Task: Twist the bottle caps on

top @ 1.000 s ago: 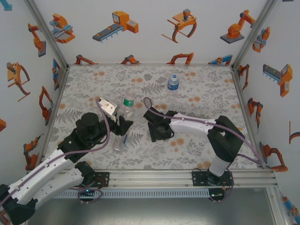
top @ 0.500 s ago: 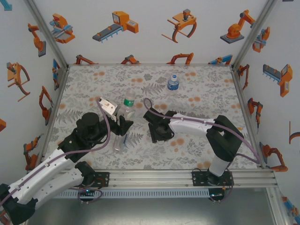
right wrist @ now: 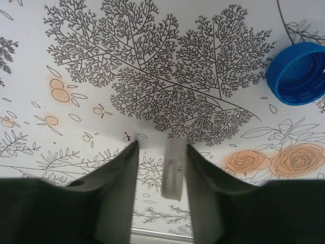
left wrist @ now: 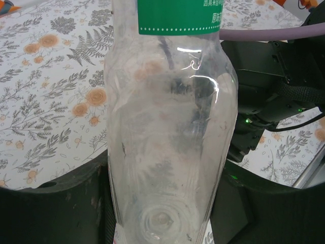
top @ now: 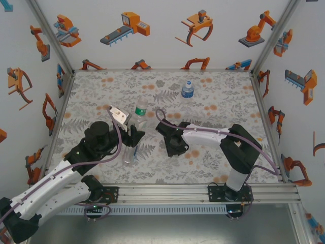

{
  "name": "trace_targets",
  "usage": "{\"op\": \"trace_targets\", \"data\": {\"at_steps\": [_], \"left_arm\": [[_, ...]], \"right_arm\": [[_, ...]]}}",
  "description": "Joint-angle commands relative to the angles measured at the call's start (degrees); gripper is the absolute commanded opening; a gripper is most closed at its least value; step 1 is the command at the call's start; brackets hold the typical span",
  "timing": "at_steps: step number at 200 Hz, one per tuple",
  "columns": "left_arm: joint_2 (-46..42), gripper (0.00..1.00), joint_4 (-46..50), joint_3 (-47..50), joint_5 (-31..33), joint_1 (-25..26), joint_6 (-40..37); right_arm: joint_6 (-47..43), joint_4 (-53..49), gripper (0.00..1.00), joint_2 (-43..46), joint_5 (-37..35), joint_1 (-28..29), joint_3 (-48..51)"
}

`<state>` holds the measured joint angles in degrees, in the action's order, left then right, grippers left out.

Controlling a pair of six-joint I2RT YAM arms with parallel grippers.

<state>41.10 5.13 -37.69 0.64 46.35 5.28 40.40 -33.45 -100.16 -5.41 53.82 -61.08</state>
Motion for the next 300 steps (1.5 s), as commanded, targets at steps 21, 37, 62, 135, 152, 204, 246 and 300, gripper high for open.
{"op": "trace_targets", "data": {"at_steps": [21, 37, 62, 135, 152, 204, 246, 300], "left_arm": [[0.42, 0.00, -2.16, -0.30, -0.13, -0.47, 0.54], [0.75, 0.00, -2.48, -0.41, -0.25, -0.49, 0.65], [1.67, 0.00, -2.87, -0.64, -0.63, -0.56, 0.68], [2.30, 0.00, -2.44, -0.83, 0.02, -0.63, 0.46], [2.67, 0.00, -2.93, -0.55, -0.08, -0.64, 0.62], [4.62, 0.00, -3.93, -0.88, -0.64, -0.64, 0.83], [4.83, 0.00, -2.93, -1.36, -0.31, -0.73, 0.43], [5.05, 0.00, -3.08, -1.24, -0.04, -0.77, 0.37]], "right_arm": [[0.79, 2.86, 0.25, 2.30, 2.44, 0.15, 1.85], [1.52, 7.04, 0.25, 4.35, 5.57, -0.76, 3.89], [3.72, 14.57, 0.25, 7.47, 10.10, -3.40, 9.08], [6.12, 19.28, 0.40, 20.46, 11.72, -10.66, 24.00], [5.44, 16.66, 0.45, 22.73, 9.25, -10.67, 24.20], [0.79, 5.65, 0.51, 18.48, 2.79, -8.32, 15.03], [-1.66, -1.33, 0.54, 11.58, -3.67, -3.23, 6.44], [-0.88, -1.53, 0.53, 6.88, -4.24, -0.48, 3.99]]}}
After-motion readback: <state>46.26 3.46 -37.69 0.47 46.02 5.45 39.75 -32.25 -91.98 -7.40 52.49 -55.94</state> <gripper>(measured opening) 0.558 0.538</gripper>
